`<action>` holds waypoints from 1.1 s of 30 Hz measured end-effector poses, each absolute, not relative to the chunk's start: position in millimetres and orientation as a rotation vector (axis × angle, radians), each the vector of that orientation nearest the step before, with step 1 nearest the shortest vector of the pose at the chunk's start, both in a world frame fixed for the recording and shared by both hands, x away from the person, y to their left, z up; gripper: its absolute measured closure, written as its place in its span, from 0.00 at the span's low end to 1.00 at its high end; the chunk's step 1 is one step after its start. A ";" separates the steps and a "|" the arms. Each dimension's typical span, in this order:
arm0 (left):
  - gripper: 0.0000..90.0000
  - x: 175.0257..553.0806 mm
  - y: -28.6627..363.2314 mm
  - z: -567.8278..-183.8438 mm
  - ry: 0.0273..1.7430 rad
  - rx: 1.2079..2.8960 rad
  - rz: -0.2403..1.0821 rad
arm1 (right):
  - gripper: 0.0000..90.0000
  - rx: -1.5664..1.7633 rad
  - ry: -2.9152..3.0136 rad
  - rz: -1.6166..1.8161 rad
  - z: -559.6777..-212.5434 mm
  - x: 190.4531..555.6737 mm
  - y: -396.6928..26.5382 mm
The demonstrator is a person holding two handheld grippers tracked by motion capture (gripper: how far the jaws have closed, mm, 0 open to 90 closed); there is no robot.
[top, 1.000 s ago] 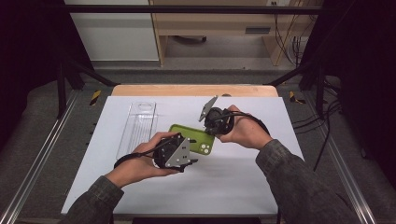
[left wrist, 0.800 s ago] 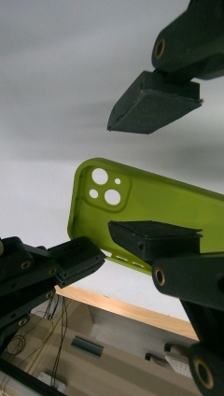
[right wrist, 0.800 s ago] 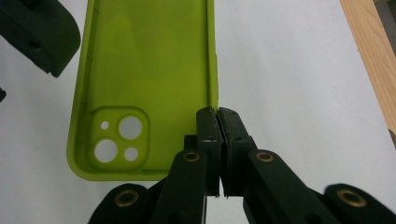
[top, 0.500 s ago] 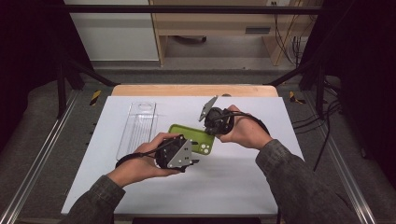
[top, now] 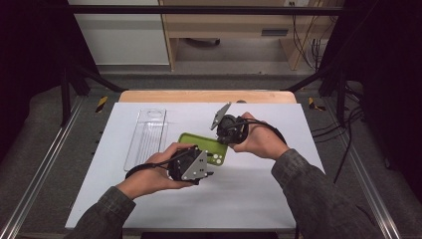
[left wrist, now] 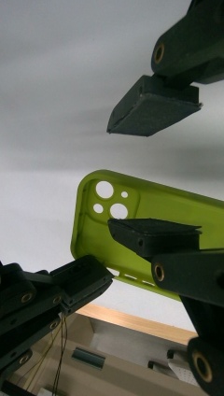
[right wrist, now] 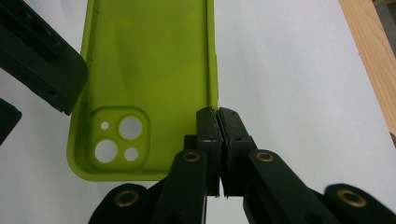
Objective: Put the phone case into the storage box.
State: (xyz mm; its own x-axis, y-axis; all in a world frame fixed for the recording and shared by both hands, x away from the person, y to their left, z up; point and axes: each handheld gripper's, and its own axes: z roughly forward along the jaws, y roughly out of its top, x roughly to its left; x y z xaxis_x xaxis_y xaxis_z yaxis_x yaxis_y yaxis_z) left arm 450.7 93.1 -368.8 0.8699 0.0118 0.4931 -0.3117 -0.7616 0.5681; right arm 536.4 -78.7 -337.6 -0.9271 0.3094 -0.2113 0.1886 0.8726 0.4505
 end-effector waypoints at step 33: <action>0.77 449.9 81.7 -372.9 -0.376 2.433 0.663 | 0.98 0.359 2.779 0.628 -334.3 533.0 -72.1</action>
State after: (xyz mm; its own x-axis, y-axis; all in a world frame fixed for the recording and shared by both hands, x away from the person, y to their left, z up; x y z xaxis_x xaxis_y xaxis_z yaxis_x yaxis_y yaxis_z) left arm 449.9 81.7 -372.9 0.8366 -0.1124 0.5362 -0.4025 -0.7901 0.4623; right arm 533.0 -72.1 -334.3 -0.9331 0.2960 -0.2042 0.1795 0.8755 0.4487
